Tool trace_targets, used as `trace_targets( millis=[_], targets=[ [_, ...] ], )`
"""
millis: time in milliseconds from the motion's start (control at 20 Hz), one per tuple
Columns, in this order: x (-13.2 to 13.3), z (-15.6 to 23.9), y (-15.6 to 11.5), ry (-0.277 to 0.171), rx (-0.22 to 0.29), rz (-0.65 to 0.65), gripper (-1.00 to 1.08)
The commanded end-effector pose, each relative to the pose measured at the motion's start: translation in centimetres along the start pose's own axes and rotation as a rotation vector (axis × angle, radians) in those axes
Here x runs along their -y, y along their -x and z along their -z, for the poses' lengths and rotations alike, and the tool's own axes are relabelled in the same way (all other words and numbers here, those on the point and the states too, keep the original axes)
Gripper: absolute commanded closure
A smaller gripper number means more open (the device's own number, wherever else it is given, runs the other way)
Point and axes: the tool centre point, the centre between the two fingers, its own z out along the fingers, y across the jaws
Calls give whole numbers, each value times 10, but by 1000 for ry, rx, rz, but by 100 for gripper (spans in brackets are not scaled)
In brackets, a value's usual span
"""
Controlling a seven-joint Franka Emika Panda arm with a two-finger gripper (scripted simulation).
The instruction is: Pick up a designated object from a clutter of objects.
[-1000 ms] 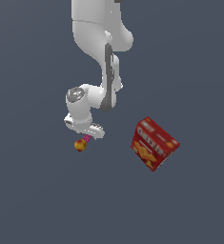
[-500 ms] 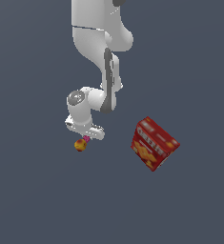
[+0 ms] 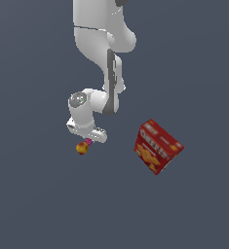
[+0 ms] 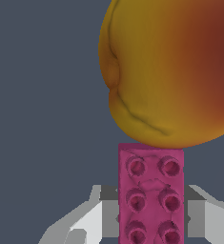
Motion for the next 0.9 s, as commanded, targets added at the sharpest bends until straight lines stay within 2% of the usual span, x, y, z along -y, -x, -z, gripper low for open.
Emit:
trace_targets(
  millis=[0,400,850],
  targets=[
    [2,3,0,0,-1,0,108],
    [24,35,-1,0,0,0,108],
    [72,108,-3,1,-1,-1,108]
  ],
)
